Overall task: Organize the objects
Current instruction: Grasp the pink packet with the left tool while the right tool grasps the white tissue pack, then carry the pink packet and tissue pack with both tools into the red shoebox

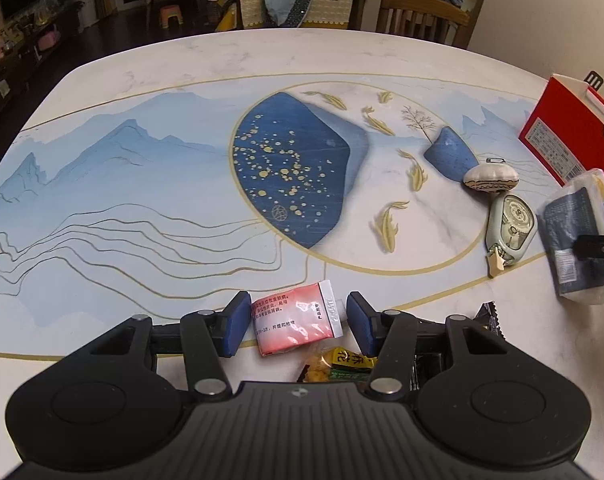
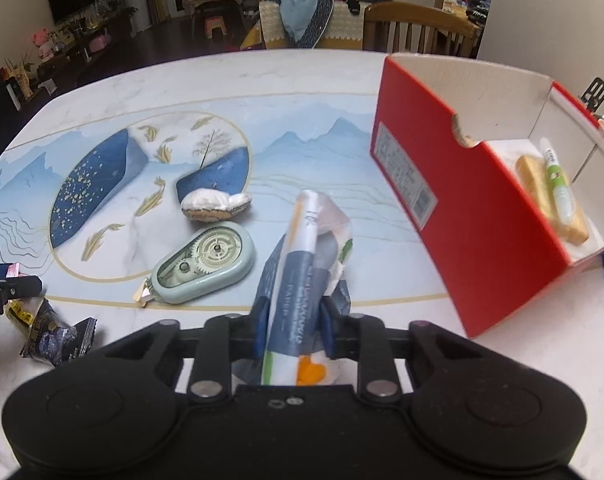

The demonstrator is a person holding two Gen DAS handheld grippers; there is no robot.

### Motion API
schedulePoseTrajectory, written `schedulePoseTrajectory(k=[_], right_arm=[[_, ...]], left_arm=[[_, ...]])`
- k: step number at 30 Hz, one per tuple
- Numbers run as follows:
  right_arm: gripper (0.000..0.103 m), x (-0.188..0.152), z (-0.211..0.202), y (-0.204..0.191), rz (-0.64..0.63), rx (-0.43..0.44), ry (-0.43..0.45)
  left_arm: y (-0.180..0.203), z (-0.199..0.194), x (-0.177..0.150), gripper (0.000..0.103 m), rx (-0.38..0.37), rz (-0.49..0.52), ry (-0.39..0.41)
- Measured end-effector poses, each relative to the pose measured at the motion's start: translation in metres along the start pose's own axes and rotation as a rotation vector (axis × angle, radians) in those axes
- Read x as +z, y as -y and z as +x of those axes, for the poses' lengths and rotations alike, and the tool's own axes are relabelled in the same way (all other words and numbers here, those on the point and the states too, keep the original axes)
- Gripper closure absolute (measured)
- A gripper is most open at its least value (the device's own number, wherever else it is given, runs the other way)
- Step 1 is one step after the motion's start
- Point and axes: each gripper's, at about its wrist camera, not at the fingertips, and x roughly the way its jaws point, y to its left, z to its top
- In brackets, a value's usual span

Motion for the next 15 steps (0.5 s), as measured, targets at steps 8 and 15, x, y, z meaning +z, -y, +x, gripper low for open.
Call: schedulePoseTrajectory(k=[8,15], right_arm=[[0.080,-0.005,-0.029,0.009,-0.002,0.044,0.018],[0.080,-0.005,-0.061,0.017,-0.015,0.070,0.033]], left_arm=[[-0.002,-0.017,0.002,0.051,-0.002,-0.035,0.010],[0.011,-0.046,0.008,0.051,-0.033,-0.020,0.049]])
